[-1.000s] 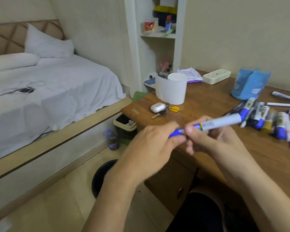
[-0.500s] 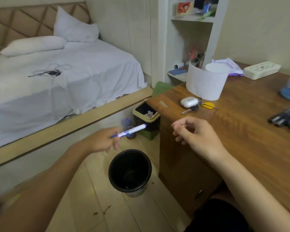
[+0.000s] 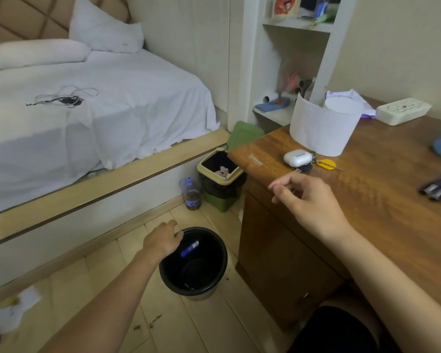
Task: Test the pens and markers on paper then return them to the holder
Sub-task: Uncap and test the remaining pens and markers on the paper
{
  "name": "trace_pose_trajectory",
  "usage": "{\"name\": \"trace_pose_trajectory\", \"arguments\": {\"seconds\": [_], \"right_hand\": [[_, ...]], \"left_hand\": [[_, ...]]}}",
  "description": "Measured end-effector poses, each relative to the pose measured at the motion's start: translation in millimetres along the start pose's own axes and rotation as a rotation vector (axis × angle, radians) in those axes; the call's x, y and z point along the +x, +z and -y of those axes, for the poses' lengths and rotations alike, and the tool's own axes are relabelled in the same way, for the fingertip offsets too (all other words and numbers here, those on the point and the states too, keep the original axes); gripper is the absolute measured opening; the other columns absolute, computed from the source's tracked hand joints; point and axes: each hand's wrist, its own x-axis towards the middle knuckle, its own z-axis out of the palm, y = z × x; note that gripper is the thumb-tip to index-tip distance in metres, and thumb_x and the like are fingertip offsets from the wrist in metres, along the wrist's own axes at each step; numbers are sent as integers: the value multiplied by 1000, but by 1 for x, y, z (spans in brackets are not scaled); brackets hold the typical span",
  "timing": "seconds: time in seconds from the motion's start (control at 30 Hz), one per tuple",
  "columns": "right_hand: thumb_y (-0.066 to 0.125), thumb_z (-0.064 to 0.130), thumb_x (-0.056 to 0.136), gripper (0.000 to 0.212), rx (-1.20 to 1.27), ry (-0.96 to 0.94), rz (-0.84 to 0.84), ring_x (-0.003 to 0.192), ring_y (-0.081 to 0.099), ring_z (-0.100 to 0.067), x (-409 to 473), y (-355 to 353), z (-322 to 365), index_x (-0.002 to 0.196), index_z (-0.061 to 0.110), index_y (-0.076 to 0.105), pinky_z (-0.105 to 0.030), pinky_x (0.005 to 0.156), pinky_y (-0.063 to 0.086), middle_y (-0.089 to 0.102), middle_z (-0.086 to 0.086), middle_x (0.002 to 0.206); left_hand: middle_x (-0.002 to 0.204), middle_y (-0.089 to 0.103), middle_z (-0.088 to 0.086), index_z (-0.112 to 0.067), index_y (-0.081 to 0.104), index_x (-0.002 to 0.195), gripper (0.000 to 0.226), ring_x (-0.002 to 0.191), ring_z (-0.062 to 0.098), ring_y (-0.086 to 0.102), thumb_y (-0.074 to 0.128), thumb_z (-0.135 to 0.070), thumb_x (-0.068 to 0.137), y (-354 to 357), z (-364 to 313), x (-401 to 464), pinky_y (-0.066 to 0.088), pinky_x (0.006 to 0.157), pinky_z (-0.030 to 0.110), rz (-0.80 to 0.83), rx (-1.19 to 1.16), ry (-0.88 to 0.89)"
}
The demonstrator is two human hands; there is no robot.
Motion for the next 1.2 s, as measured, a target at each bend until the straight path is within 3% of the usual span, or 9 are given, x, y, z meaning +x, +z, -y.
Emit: {"name": "trace_pose_trajectory", "arguments": {"seconds": [0.1,0.17,0.23,0.37,0.57,0.77,0.97,1.1,1.2], "right_hand": [[62,25,98,15,48,9,-13,73,65,-2,-1,-5,-5,88,31,71,-22,67,47,73,12,73],[63,22,96,15,125,20,-25,72,69,-14,-4,-12,-7,85,28,71,-39,70,57,74,6,73],[63,20,94,14,135,18,-57,69,70,-19,-8,-23,-11,85,25,71,-39,69,58,73,3,71],[62,28,90,9,77,9,-142,67,66,-20,-20,-65,-21,85,26,70,-35,68,52,72,2,69],[62,26,95,9,-59,91,-257,71,67,-9,-64,-162,-52,91,26,70,-26,71,53,74,3,75],[63,26,94,13,-228,246,-424,62,62,-7,-136,-252,-108,83,30,68,-32,66,49,72,3,72],[63,26,94,13,-465,402,-540,59,61,-5,-198,-324,-166,89,38,65,-28,62,46,70,18,85],[67,26,91,13,-592,426,-607,67,52,6,-222,-343,-199,98,37,68,-25,65,38,61,22,87],[70,26,89,15,-600,407,-628,72,54,0,-233,-346,-214,100,36,69,-27,67,42,60,18,87]], "left_hand": [[109,69,-2,-30,59,122,29,99,18,63,47,-40,99,-28,-23,-3,54,85,37,-69,-68,85],[97,72,-5,-37,62,99,11,89,18,66,52,-34,97,-53,-44,-12,54,79,37,-153,-141,187],[83,72,-7,-40,59,84,16,78,20,67,58,-27,94,-79,-74,-26,54,72,38,-245,-234,304],[68,69,-10,-37,64,89,10,63,15,65,55,-39,93,-123,-150,-70,55,63,41,-354,-331,573],[64,58,-11,-41,65,94,6,57,10,56,60,-39,91,-128,-280,-118,46,57,31,-304,-371,840],[78,61,-13,-41,62,101,9,73,1,56,59,-37,93,-94,-417,-163,48,67,28,-171,-216,1086],[108,49,-6,-34,56,121,27,101,15,57,50,-41,96,-47,-562,-178,50,81,36,-101,-24,1299],[129,46,2,-26,50,137,44,121,22,48,49,-41,97,-14,-637,-174,46,93,37,-125,118,1334],[133,48,6,-22,49,139,46,125,25,44,49,-40,97,3,-671,-168,44,100,39,-151,216,1326]]}}
